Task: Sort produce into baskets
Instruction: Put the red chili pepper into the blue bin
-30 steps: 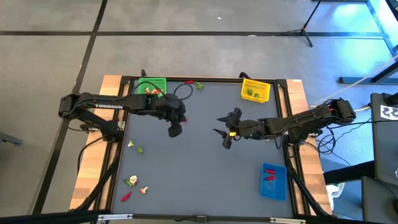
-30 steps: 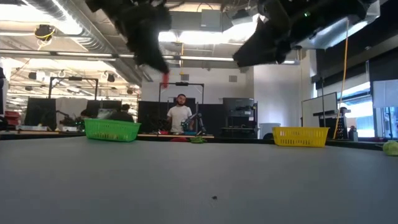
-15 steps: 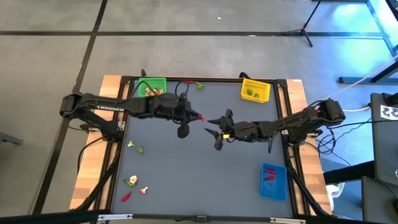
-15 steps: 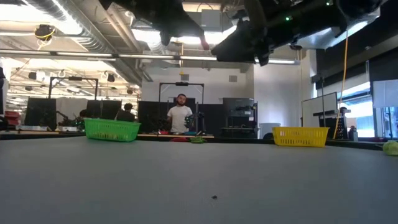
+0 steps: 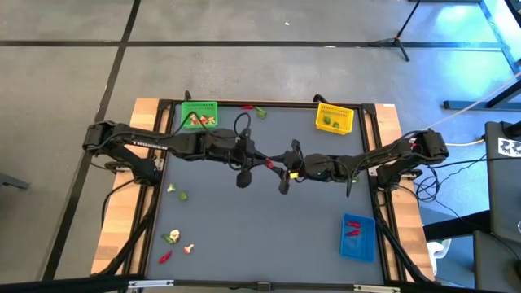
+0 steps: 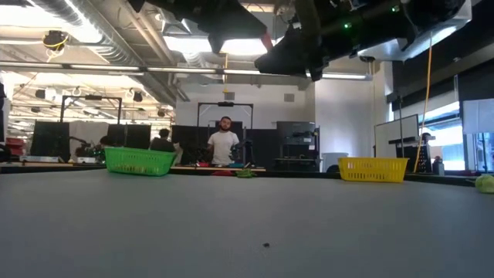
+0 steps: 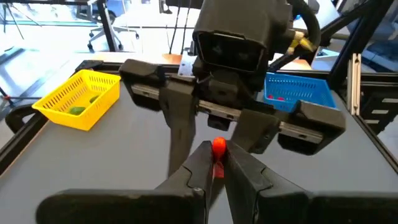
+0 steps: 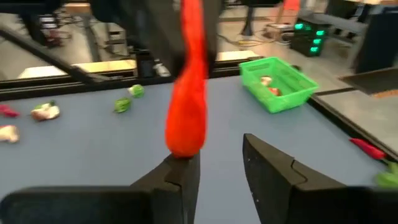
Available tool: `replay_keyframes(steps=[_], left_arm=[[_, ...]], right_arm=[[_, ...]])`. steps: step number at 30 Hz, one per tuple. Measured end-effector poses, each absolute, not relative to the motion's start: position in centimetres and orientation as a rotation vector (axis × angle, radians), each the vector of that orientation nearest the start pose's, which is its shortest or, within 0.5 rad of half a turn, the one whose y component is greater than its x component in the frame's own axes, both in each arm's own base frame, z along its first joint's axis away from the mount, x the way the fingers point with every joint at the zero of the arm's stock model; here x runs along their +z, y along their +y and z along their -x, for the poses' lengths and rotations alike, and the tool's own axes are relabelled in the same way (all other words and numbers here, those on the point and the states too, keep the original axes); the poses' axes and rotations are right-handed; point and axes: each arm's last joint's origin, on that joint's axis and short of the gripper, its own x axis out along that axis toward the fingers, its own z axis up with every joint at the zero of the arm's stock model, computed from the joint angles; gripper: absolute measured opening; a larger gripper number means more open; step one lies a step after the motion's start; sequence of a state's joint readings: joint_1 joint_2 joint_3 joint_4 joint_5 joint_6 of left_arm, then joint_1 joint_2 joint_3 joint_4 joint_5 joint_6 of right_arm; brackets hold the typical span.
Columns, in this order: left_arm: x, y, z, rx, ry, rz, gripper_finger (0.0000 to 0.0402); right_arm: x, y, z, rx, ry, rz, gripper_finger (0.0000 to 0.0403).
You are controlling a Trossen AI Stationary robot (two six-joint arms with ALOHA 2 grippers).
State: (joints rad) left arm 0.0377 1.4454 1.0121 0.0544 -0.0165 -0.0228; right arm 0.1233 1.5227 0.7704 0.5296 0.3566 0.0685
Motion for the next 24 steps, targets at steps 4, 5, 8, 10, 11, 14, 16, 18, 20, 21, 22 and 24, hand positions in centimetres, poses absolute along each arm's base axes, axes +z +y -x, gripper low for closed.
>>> replay_keyframes(steps=[4, 5, 8, 10, 11, 14, 16, 18, 20, 21, 22, 24], left_arm=[[28.0, 1.4, -32.4, 0.061, 0.389, 0.023, 0.0031], [28.0, 1.4, -32.4, 0.060, 0.389, 0.017, 0.0031], [28.0, 1.4, -32.4, 0.056, 0.391, -0.003, 0.0031], [28.0, 1.5, -32.4, 0.059, 0.391, -0.005, 0.0031], [28.0, 1.5, -32.4, 0.060, 0.392, -0.005, 0.0031], [27.9, 1.7, -32.4, 0.066, 0.394, -0.004, 0.0031], [27.9, 1.9, -32.4, 0.072, 0.395, -0.003, 0.0031], [27.9, 2.1, -32.4, 0.079, 0.395, -0.004, 0.0031], [27.9, 2.3, -32.3, 0.084, 0.396, -0.005, 0.0031], [27.9, 2.4, -32.3, 0.087, 0.399, -0.008, 0.0031], [27.8, 2.5, -32.3, 0.093, 0.404, -0.015, 0.0031], [27.6, 2.8, -32.3, 0.101, 0.419, -0.022, 0.0031]], right_arm=[[22.2, 3.0, -31.9, -0.215, 0.216, -0.017, 0.0103], [22.2, 3.0, -31.9, -0.214, 0.215, -0.018, 0.0100], [22.2, 3.0, -31.9, -0.211, 0.213, -0.019, 0.0091], [22.2, 3.0, -31.9, -0.211, 0.217, -0.019, 0.0088], [22.2, 3.0, -31.9, -0.211, 0.219, -0.019, 0.0088], [22.2, 3.0, -31.9, -0.212, 0.218, -0.020, 0.0094], [22.2, 3.0, -31.9, -0.217, 0.217, -0.020, 0.0105], [22.3, 2.9, -31.9, -0.238, 0.214, -0.020, 0.0120], [22.3, 2.9, -31.9, -0.249, 0.213, -0.019, 0.0135], [22.3, 2.9, -31.9, -0.249, 0.214, -0.019, 0.0140], [22.3, 2.9, -31.9, -0.248, 0.212, -0.019, 0.0145], [22.6, 2.9, -31.9, -0.246, 0.198, -0.023, 0.0153]])
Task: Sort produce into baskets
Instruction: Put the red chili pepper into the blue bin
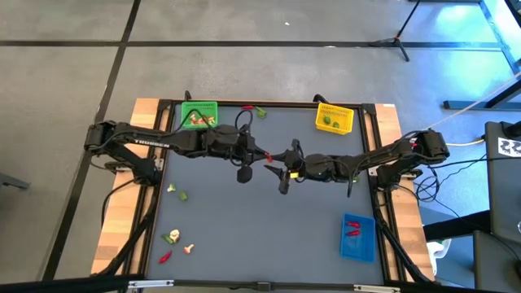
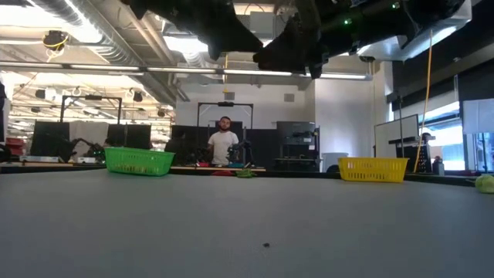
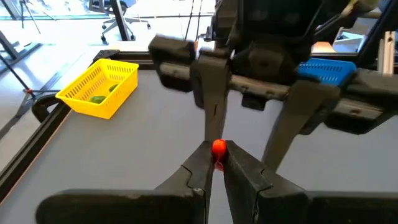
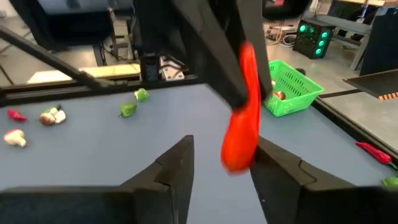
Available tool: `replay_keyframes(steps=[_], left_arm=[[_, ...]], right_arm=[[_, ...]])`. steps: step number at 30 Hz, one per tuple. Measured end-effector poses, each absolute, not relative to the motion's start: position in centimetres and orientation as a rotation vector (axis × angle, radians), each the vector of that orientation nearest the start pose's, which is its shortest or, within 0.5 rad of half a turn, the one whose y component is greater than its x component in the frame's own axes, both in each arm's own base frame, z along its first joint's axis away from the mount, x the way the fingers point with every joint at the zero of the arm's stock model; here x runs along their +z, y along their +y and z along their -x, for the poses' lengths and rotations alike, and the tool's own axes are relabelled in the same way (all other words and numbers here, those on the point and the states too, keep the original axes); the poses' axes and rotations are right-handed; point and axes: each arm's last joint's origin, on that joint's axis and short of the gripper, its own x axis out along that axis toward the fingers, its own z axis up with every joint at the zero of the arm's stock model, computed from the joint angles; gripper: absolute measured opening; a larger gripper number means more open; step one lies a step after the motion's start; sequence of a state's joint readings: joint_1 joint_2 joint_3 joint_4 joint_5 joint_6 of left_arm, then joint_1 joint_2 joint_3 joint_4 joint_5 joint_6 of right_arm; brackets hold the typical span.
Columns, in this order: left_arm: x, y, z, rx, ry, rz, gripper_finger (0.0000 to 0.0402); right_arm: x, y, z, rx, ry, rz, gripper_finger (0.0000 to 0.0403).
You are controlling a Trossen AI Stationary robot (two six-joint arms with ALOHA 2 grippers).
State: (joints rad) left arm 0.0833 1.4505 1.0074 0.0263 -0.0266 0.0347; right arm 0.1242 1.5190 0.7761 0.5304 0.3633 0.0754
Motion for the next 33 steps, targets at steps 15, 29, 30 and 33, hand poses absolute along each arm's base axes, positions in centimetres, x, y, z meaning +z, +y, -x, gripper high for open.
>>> replay_keyframes(steps=[15, 29, 30, 33], left_arm=[[27.56, 3.17, -32.22, 0.110, 0.413, -0.016, 0.0031], [27.57, 3.18, -32.21, 0.111, 0.412, -0.013, 0.0036], [27.58, 3.18, -32.21, 0.111, 0.411, -0.013, 0.0041], [27.59, 3.18, -32.21, 0.113, 0.410, -0.005, 0.0071]], right_arm=[[22.80, 2.83, -31.89, -0.281, 0.171, -0.017, 0.0119], [22.72, 2.78, -31.86, -0.292, 0.184, 0.037, 0.0019], [22.71, 2.78, -31.87, -0.291, 0.185, 0.038, 0.0021], [22.69, 2.81, -31.87, -0.285, 0.187, 0.042, 0.0028]])
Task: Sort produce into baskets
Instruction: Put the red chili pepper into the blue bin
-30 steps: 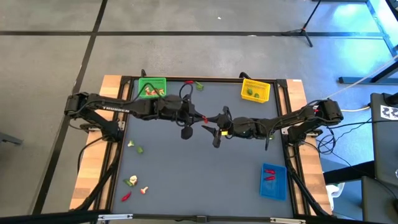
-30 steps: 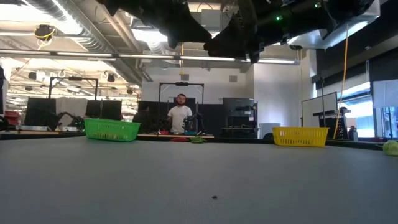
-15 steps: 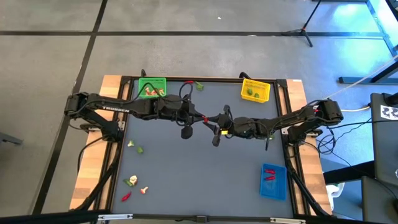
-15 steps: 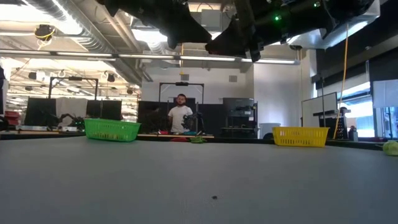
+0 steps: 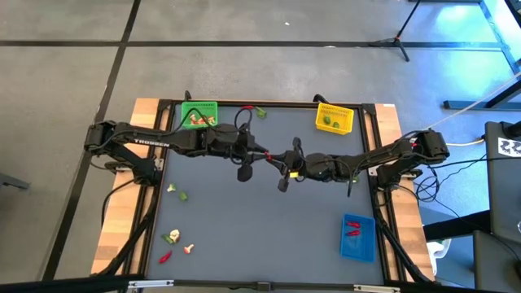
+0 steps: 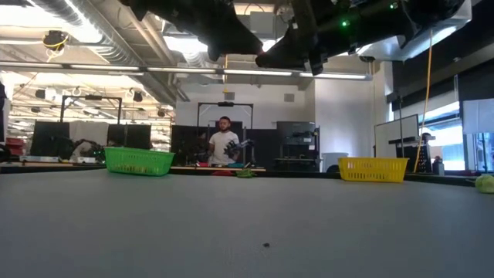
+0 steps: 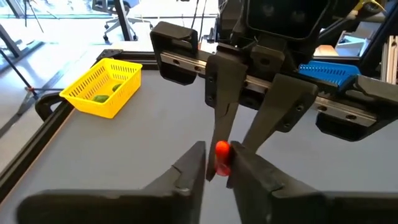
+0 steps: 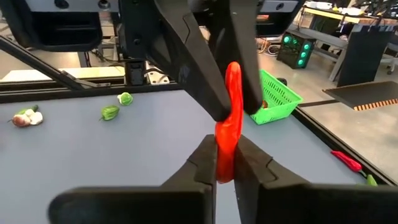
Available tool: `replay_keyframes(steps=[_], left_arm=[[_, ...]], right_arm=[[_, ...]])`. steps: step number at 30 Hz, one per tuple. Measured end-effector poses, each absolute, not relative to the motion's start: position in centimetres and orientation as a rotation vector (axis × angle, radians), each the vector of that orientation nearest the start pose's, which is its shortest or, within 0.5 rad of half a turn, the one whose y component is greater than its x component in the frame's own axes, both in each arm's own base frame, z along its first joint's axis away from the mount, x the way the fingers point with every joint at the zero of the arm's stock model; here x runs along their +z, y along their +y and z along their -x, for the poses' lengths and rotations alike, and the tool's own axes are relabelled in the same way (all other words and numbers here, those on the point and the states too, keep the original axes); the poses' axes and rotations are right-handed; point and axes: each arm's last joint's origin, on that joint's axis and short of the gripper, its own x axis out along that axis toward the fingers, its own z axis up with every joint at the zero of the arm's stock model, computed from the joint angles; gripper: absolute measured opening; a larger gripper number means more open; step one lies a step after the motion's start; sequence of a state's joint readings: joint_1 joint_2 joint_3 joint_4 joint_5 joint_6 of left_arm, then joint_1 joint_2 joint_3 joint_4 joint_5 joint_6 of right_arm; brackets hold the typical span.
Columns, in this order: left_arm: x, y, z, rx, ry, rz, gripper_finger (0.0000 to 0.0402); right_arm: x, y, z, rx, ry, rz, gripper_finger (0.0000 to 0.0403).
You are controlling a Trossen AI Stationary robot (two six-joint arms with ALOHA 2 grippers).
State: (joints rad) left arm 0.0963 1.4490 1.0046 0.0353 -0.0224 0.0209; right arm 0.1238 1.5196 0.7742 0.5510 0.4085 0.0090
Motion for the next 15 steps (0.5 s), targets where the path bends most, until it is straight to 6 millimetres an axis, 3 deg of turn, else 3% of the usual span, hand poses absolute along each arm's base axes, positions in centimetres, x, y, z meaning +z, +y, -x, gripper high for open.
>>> replay_keyframes(steps=[7, 15], left_arm=[[28.1, 3.0, -31.7, 0.099, 0.413, 0.017, 0.0156], [29.4, 2.7, -29.2, 0.098, 0.479, 0.037, 0.0180]], right_arm=[[22.7, 2.8, -31.6, -0.276, 0.217, 0.071, 0.0030], [23.8, 2.7, -29.5, -0.251, 0.336, 0.052, 0.0030]])
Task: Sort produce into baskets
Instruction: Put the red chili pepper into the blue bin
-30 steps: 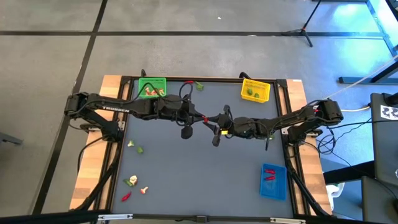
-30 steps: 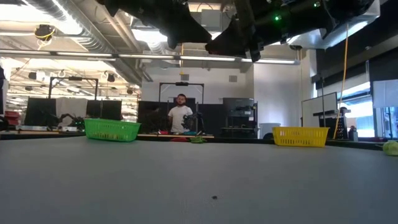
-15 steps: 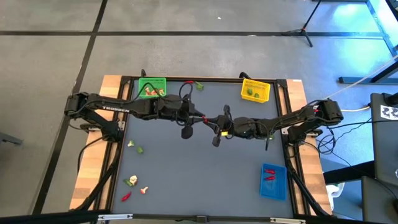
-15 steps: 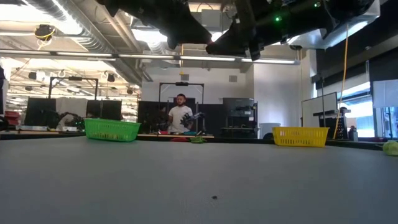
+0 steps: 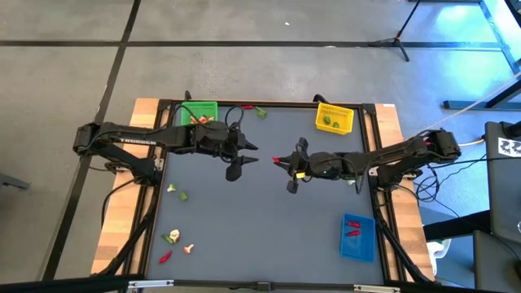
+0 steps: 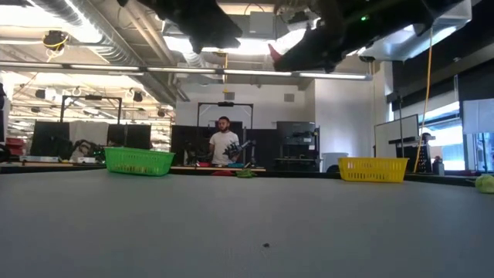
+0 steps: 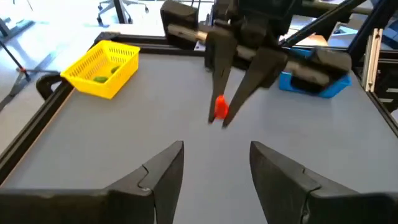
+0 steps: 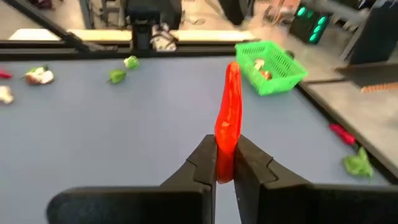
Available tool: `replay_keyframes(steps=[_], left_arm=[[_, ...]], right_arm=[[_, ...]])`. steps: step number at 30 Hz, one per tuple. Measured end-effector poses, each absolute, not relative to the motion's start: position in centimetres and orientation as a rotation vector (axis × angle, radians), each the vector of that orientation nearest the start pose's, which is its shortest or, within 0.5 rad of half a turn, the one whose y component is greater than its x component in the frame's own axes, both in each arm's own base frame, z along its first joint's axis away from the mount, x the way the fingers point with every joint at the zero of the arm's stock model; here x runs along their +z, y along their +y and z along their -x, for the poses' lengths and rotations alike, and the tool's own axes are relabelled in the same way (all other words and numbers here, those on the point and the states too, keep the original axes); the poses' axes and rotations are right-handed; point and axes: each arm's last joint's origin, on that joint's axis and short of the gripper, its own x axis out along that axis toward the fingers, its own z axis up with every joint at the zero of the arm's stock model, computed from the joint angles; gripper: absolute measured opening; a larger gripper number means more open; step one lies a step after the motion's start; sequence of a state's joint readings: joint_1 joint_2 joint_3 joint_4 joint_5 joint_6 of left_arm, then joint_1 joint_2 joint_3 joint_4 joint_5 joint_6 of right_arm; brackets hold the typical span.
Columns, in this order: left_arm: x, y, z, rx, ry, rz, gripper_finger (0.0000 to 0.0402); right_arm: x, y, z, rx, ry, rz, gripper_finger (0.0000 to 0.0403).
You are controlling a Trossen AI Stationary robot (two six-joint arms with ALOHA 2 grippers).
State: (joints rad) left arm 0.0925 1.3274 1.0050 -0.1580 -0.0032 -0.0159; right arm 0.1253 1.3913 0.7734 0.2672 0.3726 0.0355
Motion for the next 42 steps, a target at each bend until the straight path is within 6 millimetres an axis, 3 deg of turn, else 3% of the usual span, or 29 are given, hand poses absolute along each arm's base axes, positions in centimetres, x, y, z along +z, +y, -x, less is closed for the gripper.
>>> replay_keyframes(steps=[6, 13, 31, 36, 42], left_arm=[[29.0, 2.6, -28.4, 0.102, 0.566, 0.055, 0.0180], [28.3, 2.6, -28.3, 0.104, 0.573, 0.062, 0.0180], [27.5, 2.7, -28.2, 0.111, 0.576, 0.050, 0.0180], [27.5, 2.7, -28.2, 0.111, 0.575, 0.050, 0.0180], [27.6, 2.7, -28.3, 0.111, 0.563, 0.051, 0.0180]], right_arm=[[24.4, 3.0, -27.0, -0.142, 0.487, -0.057, 0.0030], [24.8, 5.2, -23.5, -0.026, 0.666, -0.199, 0.0030], [23.0, 14.4, -15.7, 0.204, 1.284, -0.629, 0.0030], [22.5, 16.5, -13.2, 0.176, 1.404, -0.646, 0.0030], [20.2, 17.4, -11.3, 0.104, 1.487, -0.507, 0.0030]])
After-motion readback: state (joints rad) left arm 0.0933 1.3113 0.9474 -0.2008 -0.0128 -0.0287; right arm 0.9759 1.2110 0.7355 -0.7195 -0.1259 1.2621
